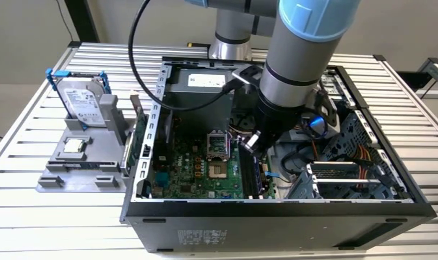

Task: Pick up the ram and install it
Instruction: 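Press down the ram until it locks into place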

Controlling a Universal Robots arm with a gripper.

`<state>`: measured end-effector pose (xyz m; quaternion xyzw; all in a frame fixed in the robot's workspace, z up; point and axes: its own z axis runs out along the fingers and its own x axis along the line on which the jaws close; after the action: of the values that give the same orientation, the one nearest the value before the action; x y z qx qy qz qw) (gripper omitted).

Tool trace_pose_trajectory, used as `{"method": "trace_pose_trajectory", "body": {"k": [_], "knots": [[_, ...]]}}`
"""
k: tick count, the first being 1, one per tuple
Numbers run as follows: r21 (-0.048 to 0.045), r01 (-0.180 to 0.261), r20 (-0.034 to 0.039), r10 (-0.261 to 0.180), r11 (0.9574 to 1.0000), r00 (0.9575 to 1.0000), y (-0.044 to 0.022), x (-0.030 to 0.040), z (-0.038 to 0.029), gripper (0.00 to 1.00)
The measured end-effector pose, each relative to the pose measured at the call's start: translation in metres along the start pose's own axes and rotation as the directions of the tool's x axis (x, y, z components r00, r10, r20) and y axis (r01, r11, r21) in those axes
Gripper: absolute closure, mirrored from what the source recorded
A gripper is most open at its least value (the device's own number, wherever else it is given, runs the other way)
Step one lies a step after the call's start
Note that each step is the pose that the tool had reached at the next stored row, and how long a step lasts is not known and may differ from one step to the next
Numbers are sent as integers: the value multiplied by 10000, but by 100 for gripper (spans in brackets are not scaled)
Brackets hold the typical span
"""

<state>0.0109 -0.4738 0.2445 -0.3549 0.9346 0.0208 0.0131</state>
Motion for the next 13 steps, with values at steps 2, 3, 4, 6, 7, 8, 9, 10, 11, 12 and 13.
{"method": "trace_pose_trajectory", "body": {"k": [2,3,4,6,7,8,9,10,11,12,13], "knots": [[-13,172,-1,-172,9999,9999,0,0,-1,100],[-20,261,0,-261,9997,9997,0,0,0,100],[-25,354,-1,-354,9994,9994,0,0,-1,100],[-36,571,-5,-571,9984,9984,0,0,-1,100],[-41,689,-8,-690,9976,9976,0,0,-1,100],[-48,818,-10,-819,9966,9966,0,0,-1,100],[-54,948,-13,-948,9955,9955,0,0,-1,100],[-60,1083,-16,-1083,9941,9941,0,0,-1,100],[-66,1210,-18,-1210,9926,9927,0,0,-1,100],[-72,1326,-20,-1326,9911,9912,0,0,-1,100],[-77,1428,-22,-1428,9897,9897,0,0,-1,100]]}}
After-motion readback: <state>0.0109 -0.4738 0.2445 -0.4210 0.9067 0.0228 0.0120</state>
